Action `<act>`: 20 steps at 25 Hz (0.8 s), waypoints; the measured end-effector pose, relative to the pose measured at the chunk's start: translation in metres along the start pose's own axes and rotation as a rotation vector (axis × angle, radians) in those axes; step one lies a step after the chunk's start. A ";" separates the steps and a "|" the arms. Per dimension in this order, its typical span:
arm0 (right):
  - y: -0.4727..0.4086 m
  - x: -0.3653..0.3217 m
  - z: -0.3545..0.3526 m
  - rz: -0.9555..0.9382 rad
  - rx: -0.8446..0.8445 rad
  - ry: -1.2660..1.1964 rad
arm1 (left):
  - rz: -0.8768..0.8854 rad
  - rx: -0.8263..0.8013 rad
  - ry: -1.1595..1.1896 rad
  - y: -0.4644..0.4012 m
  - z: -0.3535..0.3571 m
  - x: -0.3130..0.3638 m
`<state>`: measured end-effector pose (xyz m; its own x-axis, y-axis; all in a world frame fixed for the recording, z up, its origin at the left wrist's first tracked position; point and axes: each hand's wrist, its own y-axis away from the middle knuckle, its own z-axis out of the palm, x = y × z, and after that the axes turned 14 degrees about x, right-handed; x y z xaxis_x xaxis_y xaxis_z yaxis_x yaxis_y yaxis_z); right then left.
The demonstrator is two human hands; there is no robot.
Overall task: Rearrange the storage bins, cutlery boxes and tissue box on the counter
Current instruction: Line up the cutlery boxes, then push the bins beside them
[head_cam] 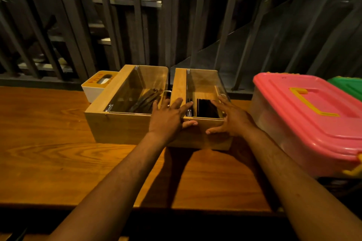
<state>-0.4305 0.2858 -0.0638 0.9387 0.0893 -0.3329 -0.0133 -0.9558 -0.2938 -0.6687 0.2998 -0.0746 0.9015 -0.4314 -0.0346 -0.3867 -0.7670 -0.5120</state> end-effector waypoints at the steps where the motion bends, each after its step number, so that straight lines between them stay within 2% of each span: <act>1: 0.001 -0.001 -0.002 0.008 -0.011 0.017 | 0.002 -0.002 0.005 0.000 0.000 0.000; 4: 0.008 -0.013 -0.007 0.036 -0.007 0.095 | 0.010 -0.016 -0.019 0.001 -0.004 0.001; 8: 0.051 -0.034 0.003 0.060 0.165 0.212 | 0.033 0.019 -0.059 0.011 -0.017 0.022; 10: 0.075 -0.036 -0.004 0.045 0.174 0.194 | 0.028 0.031 -0.027 0.019 -0.027 0.039; 12: 0.090 -0.034 -0.030 -0.007 0.244 0.122 | 0.023 0.083 0.054 0.027 -0.042 0.055; 17: 0.109 -0.008 -0.122 -0.070 0.558 -0.008 | 0.116 0.234 0.174 0.026 -0.096 0.120; 20: 0.126 0.038 -0.160 -0.046 0.593 0.015 | 0.133 0.297 0.202 0.024 -0.114 0.175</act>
<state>-0.3418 0.1244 0.0299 0.9477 0.1186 -0.2962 -0.1583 -0.6311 -0.7593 -0.5421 0.1512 0.0048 0.7792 -0.6256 0.0374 -0.3977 -0.5396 -0.7421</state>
